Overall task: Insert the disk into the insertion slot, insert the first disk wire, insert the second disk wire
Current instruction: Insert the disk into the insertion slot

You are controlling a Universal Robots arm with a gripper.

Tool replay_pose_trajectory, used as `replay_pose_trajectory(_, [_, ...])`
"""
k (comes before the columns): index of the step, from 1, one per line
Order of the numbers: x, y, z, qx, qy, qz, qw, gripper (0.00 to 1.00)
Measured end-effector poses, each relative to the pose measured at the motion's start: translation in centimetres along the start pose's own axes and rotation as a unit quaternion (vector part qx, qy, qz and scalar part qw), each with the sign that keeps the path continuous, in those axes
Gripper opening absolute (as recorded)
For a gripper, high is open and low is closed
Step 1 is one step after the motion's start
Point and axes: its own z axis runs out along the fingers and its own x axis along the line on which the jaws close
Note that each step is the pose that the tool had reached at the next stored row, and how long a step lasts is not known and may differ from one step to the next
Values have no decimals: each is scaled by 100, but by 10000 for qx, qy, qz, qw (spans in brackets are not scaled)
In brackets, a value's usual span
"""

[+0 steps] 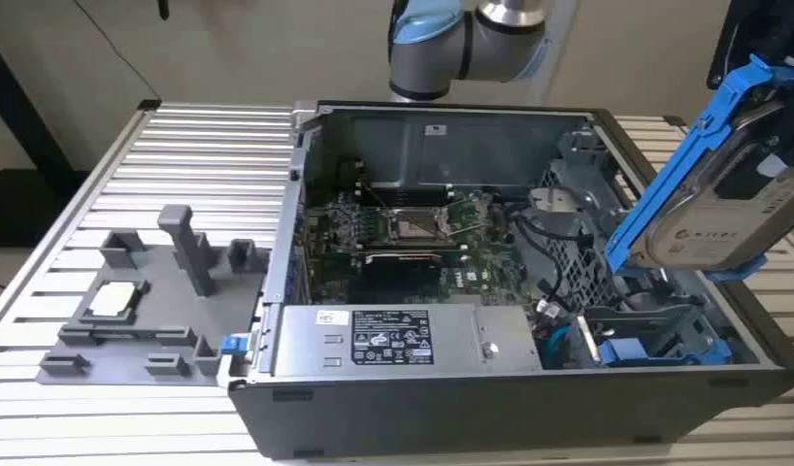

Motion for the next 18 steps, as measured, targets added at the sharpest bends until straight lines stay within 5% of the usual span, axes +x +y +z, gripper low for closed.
replay_pose_trajectory(14, [-1,0,4,0,-1,3,10000,33])
replay_pose_trajectory(18, [-2,-11,114,0,1,-16,10000,33])
